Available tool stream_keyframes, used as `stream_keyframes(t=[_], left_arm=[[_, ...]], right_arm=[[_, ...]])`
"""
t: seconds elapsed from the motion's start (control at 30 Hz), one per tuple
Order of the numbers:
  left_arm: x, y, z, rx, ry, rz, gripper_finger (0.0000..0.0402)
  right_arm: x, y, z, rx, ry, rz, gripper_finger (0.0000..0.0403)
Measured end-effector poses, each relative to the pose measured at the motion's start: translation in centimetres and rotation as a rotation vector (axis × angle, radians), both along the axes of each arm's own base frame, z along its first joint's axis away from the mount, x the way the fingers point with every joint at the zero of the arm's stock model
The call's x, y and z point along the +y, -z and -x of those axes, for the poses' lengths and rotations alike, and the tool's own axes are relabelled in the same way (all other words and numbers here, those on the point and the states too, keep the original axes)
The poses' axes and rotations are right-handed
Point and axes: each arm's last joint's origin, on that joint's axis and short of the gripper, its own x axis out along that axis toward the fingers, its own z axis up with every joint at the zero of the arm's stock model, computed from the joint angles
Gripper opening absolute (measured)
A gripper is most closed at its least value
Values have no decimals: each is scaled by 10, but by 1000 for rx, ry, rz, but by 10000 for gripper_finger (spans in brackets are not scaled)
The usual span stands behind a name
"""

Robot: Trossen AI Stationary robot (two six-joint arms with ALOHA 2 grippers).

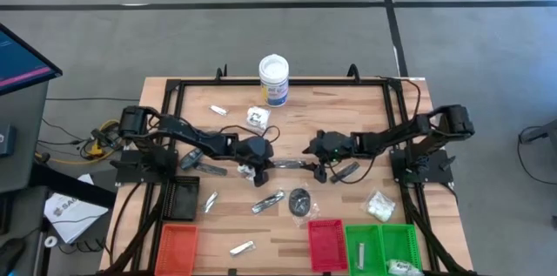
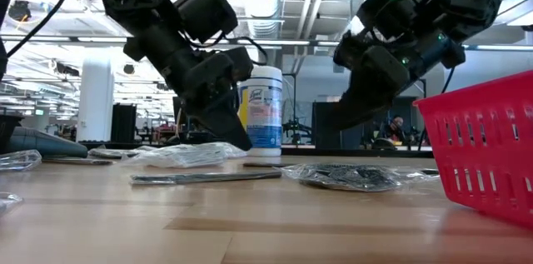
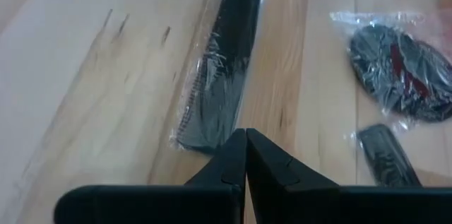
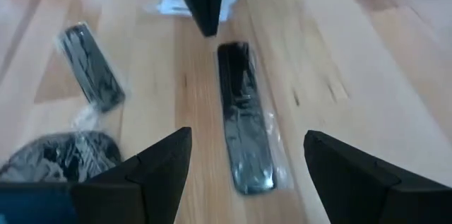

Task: Pick & Place Travel size toiletries
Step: Put the black comb into the red bin

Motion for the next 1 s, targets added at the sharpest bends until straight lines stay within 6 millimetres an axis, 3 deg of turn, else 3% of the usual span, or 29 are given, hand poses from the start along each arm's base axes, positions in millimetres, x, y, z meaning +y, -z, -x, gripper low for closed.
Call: stream_keyframes(t=[0.13,1.0], left_arm=[[1,-1,-1,-18,-14,-14,1],[1,1,-1,-4,60,35,1]], right_arm=[[0,11,-3,18,-2,-22,265],[0,22,-9,18,42,-73,265]])
